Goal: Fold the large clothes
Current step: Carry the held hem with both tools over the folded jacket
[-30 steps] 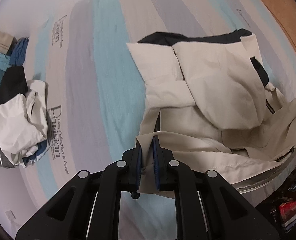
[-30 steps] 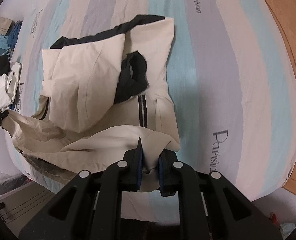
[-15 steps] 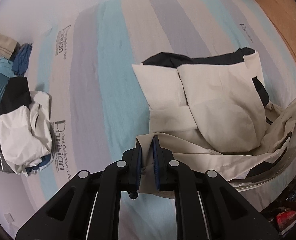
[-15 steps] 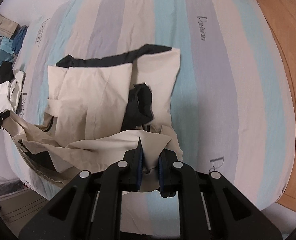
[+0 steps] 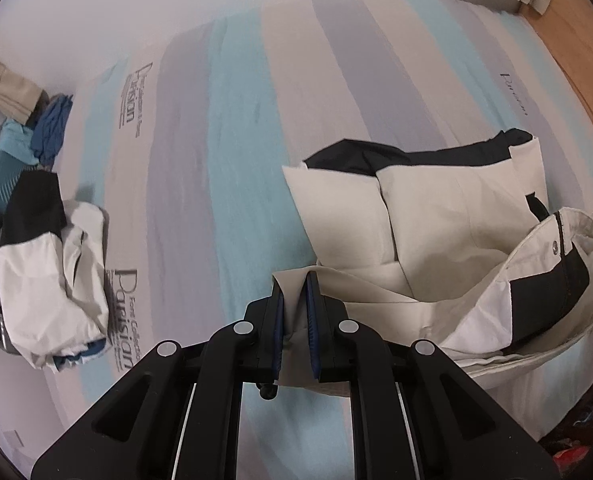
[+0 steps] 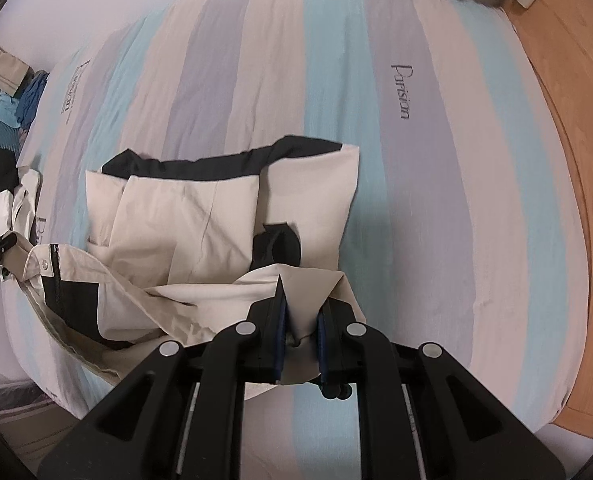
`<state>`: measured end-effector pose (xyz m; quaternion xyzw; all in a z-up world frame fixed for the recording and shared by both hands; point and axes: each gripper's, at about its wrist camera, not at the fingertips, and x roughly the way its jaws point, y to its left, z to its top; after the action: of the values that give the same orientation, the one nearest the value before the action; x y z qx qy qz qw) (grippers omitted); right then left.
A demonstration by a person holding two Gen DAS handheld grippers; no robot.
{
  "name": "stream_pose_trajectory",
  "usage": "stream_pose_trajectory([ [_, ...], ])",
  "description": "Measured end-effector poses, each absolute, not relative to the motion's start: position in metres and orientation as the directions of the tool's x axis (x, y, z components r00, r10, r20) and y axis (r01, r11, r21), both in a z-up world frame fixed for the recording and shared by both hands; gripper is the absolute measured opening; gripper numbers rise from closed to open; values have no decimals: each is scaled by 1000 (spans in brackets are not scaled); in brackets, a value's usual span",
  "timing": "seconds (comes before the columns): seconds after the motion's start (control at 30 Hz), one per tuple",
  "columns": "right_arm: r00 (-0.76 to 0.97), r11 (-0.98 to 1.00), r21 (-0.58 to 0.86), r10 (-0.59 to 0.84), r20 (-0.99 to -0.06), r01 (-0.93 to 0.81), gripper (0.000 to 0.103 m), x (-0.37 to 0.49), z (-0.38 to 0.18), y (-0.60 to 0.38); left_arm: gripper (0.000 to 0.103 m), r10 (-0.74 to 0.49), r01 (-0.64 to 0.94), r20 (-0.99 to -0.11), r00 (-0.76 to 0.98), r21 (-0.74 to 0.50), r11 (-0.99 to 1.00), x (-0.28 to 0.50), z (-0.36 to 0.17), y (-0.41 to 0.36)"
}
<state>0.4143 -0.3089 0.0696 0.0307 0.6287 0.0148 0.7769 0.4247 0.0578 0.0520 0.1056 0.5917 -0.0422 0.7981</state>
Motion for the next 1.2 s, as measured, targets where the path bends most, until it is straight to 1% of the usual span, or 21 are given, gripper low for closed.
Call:
stream_pose_trajectory([
  [0.4,221,997,44,30,-975,59,11,443,49,-312,9,62,194,-950,305,126,973,463,34,55],
  [0.8,228,997,24,5,-974,80,11,482,35,-311,9,52,158,-947,316,107,982,504,23,57],
  [1.2,201,996,-12,-29,-979,87,11,515,2,-309,9,45,138,-963,264,84,987,535,-6,71],
])
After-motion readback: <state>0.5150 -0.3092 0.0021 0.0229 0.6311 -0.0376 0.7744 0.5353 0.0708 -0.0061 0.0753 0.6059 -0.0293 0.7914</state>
